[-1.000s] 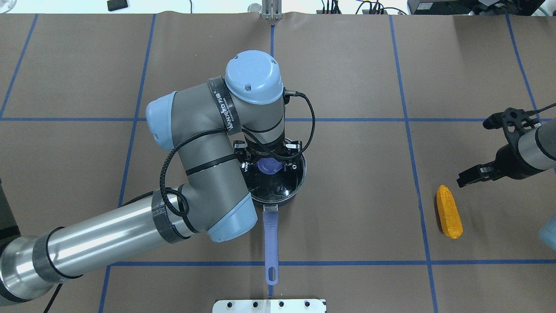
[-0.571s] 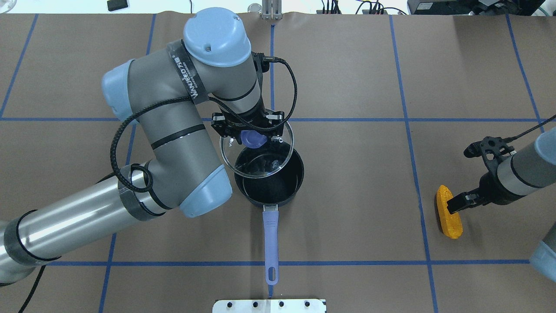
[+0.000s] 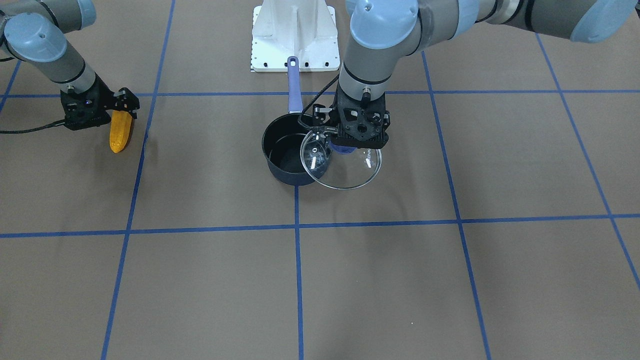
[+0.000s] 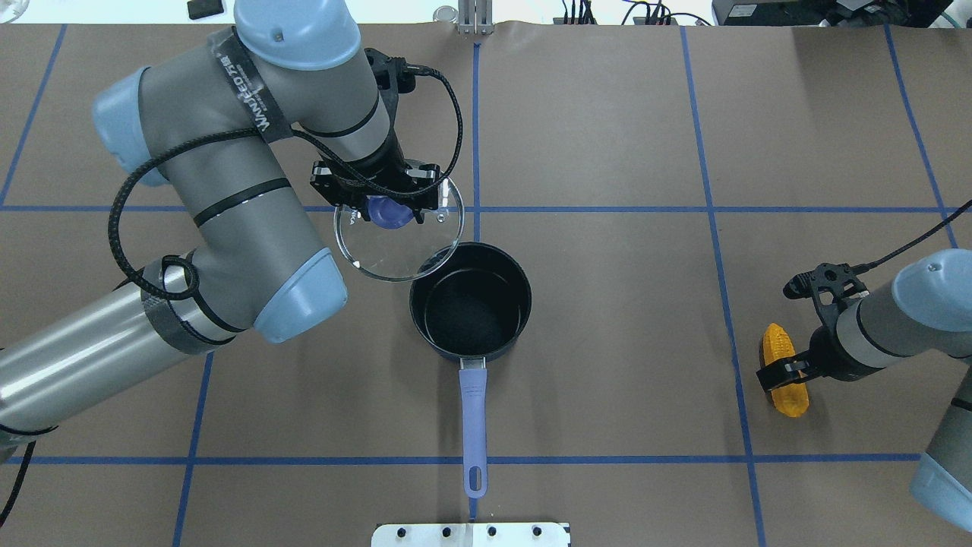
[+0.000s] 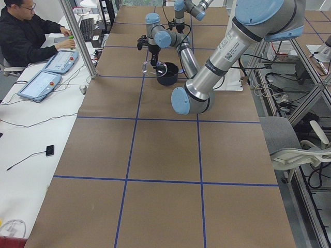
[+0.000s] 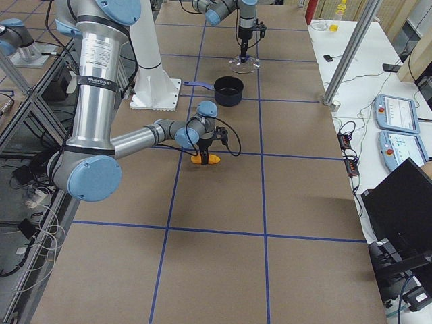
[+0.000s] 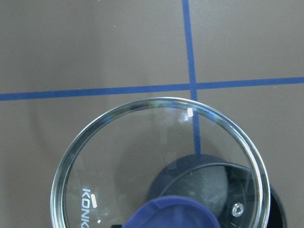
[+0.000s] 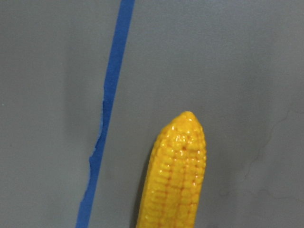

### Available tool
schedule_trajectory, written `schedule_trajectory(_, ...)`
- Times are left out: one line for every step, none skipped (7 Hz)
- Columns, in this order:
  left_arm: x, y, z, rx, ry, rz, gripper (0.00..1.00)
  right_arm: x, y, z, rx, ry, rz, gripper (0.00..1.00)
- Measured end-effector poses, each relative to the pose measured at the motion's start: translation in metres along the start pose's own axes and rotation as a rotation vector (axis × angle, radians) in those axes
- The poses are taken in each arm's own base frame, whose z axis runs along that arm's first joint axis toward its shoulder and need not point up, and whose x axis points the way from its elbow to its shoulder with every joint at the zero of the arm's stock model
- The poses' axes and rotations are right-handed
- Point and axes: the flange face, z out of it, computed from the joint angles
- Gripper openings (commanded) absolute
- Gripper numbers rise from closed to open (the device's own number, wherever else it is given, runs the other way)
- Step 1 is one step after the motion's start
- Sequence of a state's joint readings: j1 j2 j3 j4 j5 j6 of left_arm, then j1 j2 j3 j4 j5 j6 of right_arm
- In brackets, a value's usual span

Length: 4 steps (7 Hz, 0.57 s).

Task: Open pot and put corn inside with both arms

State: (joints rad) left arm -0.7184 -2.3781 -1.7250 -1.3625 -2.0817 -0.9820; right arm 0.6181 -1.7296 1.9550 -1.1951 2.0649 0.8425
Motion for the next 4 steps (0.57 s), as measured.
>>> schedule_trajectory(-0.006, -0.001, -0.001, 0.001, -0.002, 0.001, 0.46, 0.001, 0.001, 0.005, -0.007, 0.007, -0.004, 0.86)
schedule_trajectory(-0.009, -0.001, -0.001, 0.001, -0.002, 0.000, 0.46, 0.000, 0.003, 0.010, -0.014, 0.011, -0.009, 0.86)
schedule_trajectory(-0.011, 0.000, -0.002, 0.002, -0.001, 0.001, 0.46, -0.001, 0.004, 0.013, -0.018, 0.016, -0.014, 0.67)
schedule_trajectory(-0.015, 0.002, -0.003, 0.003, -0.001, 0.002, 0.46, -0.002, 0.005, 0.017, -0.021, 0.023, -0.018, 0.50)
